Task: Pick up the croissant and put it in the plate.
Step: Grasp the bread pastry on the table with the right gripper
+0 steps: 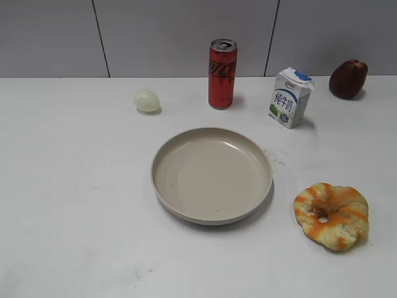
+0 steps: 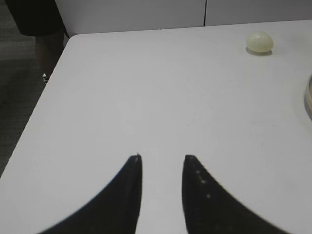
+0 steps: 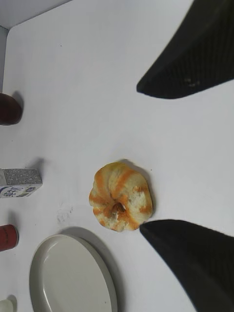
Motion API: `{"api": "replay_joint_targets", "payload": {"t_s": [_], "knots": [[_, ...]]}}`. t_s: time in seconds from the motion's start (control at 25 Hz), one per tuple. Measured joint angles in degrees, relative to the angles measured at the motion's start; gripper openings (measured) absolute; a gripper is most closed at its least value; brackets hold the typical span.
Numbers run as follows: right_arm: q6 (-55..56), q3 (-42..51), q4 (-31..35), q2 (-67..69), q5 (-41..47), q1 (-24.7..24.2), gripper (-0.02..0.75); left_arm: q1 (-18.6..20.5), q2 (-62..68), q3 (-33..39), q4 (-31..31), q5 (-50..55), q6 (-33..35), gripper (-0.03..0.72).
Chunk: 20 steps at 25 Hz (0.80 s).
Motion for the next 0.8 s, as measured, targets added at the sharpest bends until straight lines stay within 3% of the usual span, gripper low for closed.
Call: {"api": "replay_joint_targets", "payload": {"t_s": [0.52,0.8], "knots": [[0.1,0.0,-0.2,1.0,-0.2,0.0,0.580,0.0,0.0,0.0,0.0,0.0,0.0,0.228],[0.0,-1.7,-1.1,14.1,-1.6,0.0,0.580,0.0,0.0,0.0,0.0,0.0,0.0,0.228]]}}
